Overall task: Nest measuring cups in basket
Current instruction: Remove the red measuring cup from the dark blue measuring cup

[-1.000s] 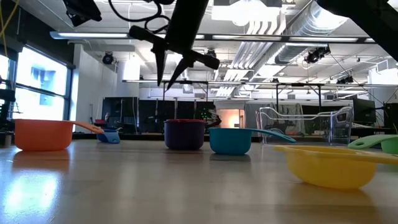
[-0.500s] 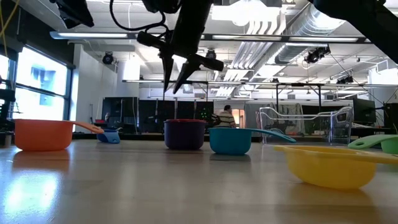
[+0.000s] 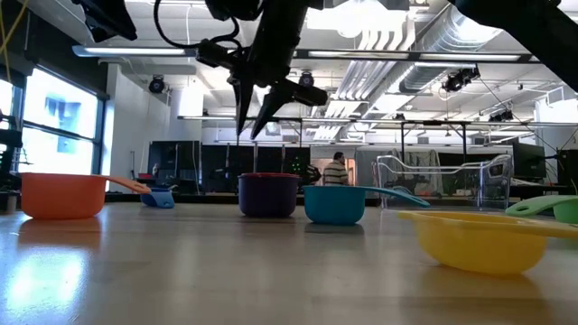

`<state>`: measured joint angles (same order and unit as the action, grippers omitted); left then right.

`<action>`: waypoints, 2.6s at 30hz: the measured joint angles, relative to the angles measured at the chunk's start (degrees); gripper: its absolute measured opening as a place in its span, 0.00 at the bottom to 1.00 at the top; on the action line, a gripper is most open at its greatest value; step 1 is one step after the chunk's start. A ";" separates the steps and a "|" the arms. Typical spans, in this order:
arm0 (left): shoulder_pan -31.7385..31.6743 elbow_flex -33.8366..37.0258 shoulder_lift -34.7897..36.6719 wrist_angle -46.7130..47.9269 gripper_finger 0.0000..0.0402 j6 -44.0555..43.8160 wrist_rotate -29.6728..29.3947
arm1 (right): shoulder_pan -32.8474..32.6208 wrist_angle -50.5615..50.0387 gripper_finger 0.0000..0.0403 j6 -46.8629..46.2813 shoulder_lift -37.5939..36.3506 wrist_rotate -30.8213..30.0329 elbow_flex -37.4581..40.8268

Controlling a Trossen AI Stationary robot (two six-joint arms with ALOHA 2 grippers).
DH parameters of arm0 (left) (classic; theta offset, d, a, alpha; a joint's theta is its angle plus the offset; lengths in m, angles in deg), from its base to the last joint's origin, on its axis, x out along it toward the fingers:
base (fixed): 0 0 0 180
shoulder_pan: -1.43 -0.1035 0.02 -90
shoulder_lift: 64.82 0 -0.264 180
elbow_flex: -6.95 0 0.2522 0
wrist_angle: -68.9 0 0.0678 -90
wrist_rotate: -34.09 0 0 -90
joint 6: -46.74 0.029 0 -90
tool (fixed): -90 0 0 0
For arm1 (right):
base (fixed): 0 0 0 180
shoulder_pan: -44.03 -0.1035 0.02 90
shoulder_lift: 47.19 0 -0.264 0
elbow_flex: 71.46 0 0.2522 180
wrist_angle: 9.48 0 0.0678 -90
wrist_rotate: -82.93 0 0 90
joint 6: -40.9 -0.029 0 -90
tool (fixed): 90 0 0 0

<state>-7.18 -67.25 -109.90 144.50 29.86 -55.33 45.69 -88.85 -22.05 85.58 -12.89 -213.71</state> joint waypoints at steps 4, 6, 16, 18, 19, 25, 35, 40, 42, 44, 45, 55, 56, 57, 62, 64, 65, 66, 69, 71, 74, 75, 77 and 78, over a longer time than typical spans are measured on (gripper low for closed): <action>0.01 0.00 0.00 0.02 0.12 -0.03 -0.01 | -0.71 -0.88 0.20 2.13 1.08 -0.82 0.00; 0.01 0.00 -0.02 0.02 0.12 -0.15 0.00 | -0.98 -0.95 0.20 3.19 1.70 -0.93 0.00; 0.00 0.00 0.00 0.05 0.12 -0.50 -0.02 | -1.44 -0.71 0.20 6.46 3.45 -0.72 0.04; 0.00 0.00 0.00 0.06 0.12 -0.50 -0.02 | -1.44 -1.04 0.19 6.52 3.76 -0.82 0.02; 0.00 0.00 0.00 0.06 0.12 -0.50 -0.02 | -1.46 -1.20 0.19 6.91 3.86 -0.82 0.04; 0.00 0.00 -0.02 0.04 0.12 -0.50 -0.01 | -1.45 -1.01 0.19 7.96 4.12 -0.84 0.04; 0.00 0.00 -0.02 0.07 0.12 -0.50 0.00 | -0.89 -1.27 0.19 7.55 4.14 -1.06 -0.98; 0.00 0.00 0.00 0.07 0.12 -0.50 0.00 | 0.04 -2.73 0.19 7.53 4.14 0.22 -5.16; 0.00 0.00 -0.02 0.07 0.12 -0.50 0.00 | 0.29 -3.04 0.19 7.52 4.01 -0.19 -6.62; 0.00 0.00 0.00 0.07 0.12 -0.50 0.00 | 0.53 -2.27 0.19 6.88 2.89 -0.05 -5.74; 0.00 0.00 -0.02 0.09 0.12 -0.50 0.00 | 0.61 -2.49 0.19 6.14 2.61 0.01 -5.68; 0.02 0.00 -0.01 1.61 0.12 -0.48 0.02 | -0.64 -4.13 0.19 4.82 1.69 -0.38 -6.45; 0.01 0.00 0.00 1.60 0.12 -0.48 0.02 | -0.70 -4.56 0.19 4.82 1.69 -0.76 -6.44; 0.00 0.00 0.00 1.58 0.12 -0.48 0.02 | -0.71 -4.79 0.19 4.85 1.69 -1.15 -6.40; 0.00 0.00 -0.01 1.57 0.12 0.09 0.02 | -0.60 -4.70 0.19 6.79 1.77 -2.97 -6.38; 0.00 0.00 -0.01 1.55 0.12 0.91 0.02 | -0.43 -4.42 0.19 7.71 2.11 -2.55 -6.38; 0.02 0.00 -0.02 1.55 0.12 0.96 0.02 | -0.41 -4.53 0.19 7.83 2.32 -2.16 -6.32; 0.00 0.00 0.00 1.55 0.12 0.96 0.02 | -0.43 -4.25 0.19 7.87 2.80 -2.08 -6.34; 0.02 0.00 -0.01 1.53 0.12 1.00 0.02 | -0.43 -4.44 0.19 8.15 3.65 -2.04 -6.23; 0.00 0.00 -0.01 1.48 0.12 1.01 0.02 | -0.43 -3.64 0.19 8.93 3.98 -1.99 -6.25; 0.01 0.00 0.00 1.41 0.12 1.03 0.02 | -0.59 -3.41 0.19 9.04 4.38 -1.67 -5.78; 0.00 0.00 -0.02 1.40 0.12 1.03 0.02 | -0.57 -3.47 0.19 9.04 4.54 -1.67 -5.66; 0.02 0.00 0.00 1.38 0.12 1.03 0.02 | -0.59 -4.67 0.19 9.06 4.78 -1.60 -5.49; 0.00 0.00 0.00 1.40 0.12 1.03 0.02 | -0.59 -4.02 0.19 9.06 5.08 -1.60 -5.55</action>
<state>-7.17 -67.25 -109.90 145.90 30.89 -55.31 45.11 -92.87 -12.99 90.66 -14.49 -219.26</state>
